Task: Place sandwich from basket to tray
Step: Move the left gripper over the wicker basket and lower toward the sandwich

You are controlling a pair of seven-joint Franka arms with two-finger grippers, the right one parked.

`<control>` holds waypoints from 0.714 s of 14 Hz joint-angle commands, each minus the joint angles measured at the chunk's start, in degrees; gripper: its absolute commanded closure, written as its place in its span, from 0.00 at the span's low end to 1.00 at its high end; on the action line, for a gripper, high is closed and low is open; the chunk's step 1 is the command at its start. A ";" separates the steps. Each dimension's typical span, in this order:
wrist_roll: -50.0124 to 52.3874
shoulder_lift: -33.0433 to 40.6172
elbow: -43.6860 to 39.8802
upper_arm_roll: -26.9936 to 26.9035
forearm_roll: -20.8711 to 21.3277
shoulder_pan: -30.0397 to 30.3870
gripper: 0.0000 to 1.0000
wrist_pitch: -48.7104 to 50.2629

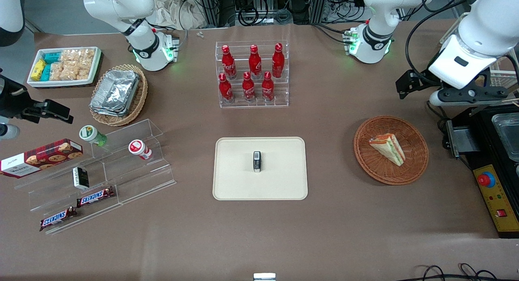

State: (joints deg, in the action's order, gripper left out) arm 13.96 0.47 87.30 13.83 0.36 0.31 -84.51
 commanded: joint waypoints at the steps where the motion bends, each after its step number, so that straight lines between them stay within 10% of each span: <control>1: -0.77 -0.29 -1.70 0.06 0.17 -0.13 0.00 2.93; 10: 9.29 -1.62 3.02 -7.74 -3.16 0.83 0.00 1.99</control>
State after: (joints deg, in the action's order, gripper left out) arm 17.96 -1.45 87.74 9.83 -0.41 0.83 -82.51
